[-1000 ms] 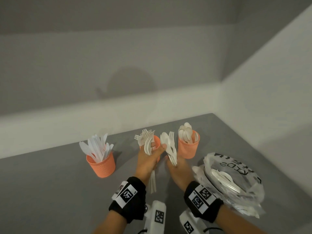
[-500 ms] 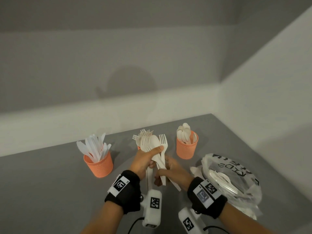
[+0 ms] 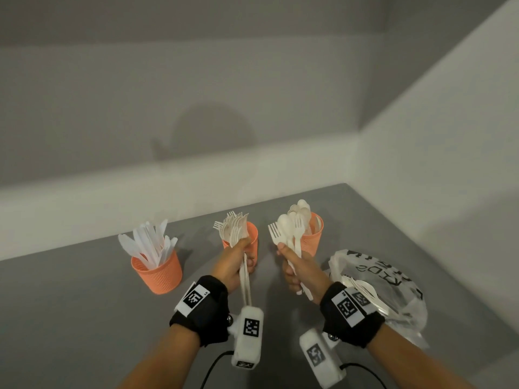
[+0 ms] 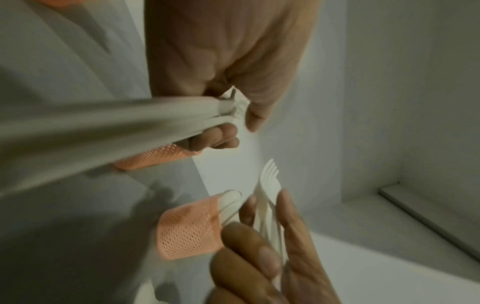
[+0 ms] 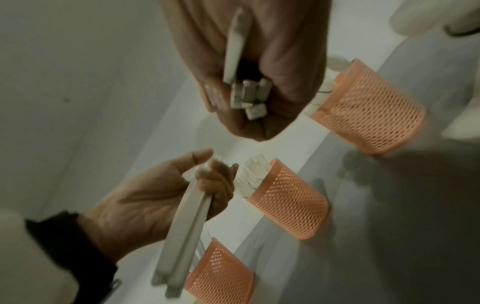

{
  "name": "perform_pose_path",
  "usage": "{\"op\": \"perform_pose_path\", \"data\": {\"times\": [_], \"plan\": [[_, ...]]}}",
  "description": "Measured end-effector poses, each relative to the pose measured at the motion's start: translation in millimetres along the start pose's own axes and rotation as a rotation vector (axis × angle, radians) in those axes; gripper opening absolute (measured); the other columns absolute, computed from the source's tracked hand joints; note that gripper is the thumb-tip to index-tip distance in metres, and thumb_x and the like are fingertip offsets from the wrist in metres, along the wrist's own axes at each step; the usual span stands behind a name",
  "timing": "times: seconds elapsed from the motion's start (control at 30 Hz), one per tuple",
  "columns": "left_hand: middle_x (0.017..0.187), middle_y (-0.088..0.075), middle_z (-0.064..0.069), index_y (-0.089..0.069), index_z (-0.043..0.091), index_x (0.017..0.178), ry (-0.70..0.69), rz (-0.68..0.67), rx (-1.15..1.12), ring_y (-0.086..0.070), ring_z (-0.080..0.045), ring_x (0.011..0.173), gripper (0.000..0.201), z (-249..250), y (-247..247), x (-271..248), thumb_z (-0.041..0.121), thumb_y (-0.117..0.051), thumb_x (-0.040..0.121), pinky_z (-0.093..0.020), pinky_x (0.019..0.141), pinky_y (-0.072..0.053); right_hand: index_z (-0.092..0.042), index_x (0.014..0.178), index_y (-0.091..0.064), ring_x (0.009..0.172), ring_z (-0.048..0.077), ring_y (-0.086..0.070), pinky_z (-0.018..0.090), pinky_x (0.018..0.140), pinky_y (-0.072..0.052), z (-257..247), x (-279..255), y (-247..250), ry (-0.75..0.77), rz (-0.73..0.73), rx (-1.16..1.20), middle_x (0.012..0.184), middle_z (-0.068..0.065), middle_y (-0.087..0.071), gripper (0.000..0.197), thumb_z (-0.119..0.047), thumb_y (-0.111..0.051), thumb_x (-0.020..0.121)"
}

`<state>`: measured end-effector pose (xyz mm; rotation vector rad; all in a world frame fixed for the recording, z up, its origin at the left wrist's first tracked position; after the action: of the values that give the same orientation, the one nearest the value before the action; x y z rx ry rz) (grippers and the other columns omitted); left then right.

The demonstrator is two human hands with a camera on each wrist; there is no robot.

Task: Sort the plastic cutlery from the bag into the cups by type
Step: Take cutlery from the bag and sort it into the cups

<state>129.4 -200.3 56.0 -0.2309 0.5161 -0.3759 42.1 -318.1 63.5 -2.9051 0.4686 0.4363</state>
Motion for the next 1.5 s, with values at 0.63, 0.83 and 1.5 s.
{"op": "perform_pose_path", "data": {"times": [0.63,0.83,1.5], "plan": [[0.054,-0.043,-0.011,-0.044,0.012,0.066,-0.770,0.341,0.213,-0.040,-0.018,0.048,0.031,83,-28,45,0.023,-0.058,0.091,-0.016,0.049,-0.039,-0.010,0.103,-0.052,0.036,0.005,-0.030,0.017,0.035,-0.026,-26,23,59,0.021,0.102,0.070,0.054,-0.002,-0.039,0.030,-0.037,-0.039,0.098],[0.058,-0.045,-0.006,-0.051,0.000,0.077,-0.725,0.432,0.199,-0.044,-0.002,0.045,0.016,49,-27,45,0.007,-0.061,0.088,-0.005,0.046,-0.036,-0.005,0.101,-0.053,0.039,0.005,-0.033,0.018,0.039,-0.029,-20,31,64,0.002,0.077,0.035,0.057,-0.002,-0.040,0.042,-0.045,-0.040,0.095],[0.117,-0.062,-0.019,-0.064,0.004,0.109,-0.898,0.404,1.662,-0.055,-0.034,0.112,0.053,47,-2,70,0.041,-0.028,0.094,-0.044,0.101,-0.029,-0.010,0.104,-0.048,0.035,0.004,-0.034,0.017,0.037,-0.032,-22,41,59,0.053,0.021,-0.014,0.055,-0.002,-0.041,0.034,-0.041,-0.037,0.097]]}}
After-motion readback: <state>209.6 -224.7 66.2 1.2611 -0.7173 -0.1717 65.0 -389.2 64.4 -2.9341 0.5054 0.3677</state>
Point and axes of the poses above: each hand's wrist, its own x-axis towards the middle knuckle, its own y-axis out of the back of the hand, z = x × y, the point moved 5 cm from there along x, towards the middle knuckle
